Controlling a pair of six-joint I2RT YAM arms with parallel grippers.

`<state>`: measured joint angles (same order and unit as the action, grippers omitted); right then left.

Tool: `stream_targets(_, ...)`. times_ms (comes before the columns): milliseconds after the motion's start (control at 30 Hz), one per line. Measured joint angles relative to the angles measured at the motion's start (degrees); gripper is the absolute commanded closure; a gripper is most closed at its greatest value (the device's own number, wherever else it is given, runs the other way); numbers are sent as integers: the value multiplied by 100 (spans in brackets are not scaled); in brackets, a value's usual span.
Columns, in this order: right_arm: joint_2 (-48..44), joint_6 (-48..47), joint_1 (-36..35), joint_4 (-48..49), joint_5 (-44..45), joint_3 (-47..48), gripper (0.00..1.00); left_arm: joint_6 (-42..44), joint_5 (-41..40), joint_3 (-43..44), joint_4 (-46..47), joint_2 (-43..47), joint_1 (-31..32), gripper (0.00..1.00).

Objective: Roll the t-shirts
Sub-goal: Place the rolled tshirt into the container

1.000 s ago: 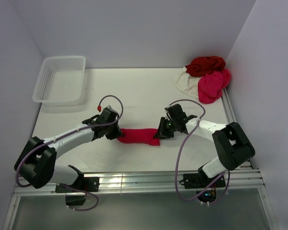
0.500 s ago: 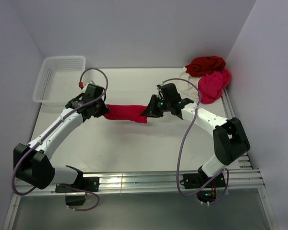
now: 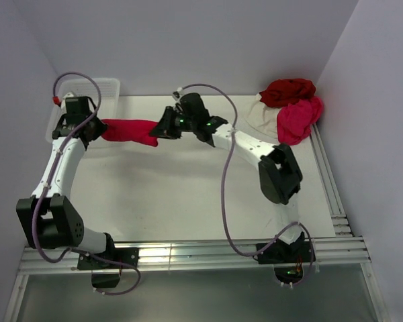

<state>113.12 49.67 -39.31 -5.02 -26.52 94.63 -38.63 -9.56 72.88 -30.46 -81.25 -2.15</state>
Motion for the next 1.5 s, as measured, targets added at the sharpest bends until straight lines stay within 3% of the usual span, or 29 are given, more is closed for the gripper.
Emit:
stream_targets(267, 2284, 557, -496, 439, -127, 2522, 100, 138, 398, 26, 1014, -964, -1239, 100)
stream_targets(367, 2671, 745, -516, 525, -120, 2889, 100, 122, 734, 317, 1228, -1582, -1469, 100)
stream_targets(667, 2732, 922, -487, 636, 63, 3038, 100, -52, 1845, 1655, 1233, -3139, -1447, 100)
stream_targets(1000, 2417, 636, -302, 584, -162, 2308, 100, -203, 2050, 1093, 918, -3296, -1152, 100)
stream_targets(1133, 1456, 466, -210, 518, -264, 1054, 100, -337, 1932, 286, 791, -2789, -634, 100)
stream_targets(1300, -380, 153, 251, 313, -356, -704, 100, -820, 1659, -382, 555, -1998, 741, 100)
stream_targets(1500, -1541, -603, 1056, -745, -439, -1084, 100, -2000, 1386, -476, 501, -1445, 2441, 100)
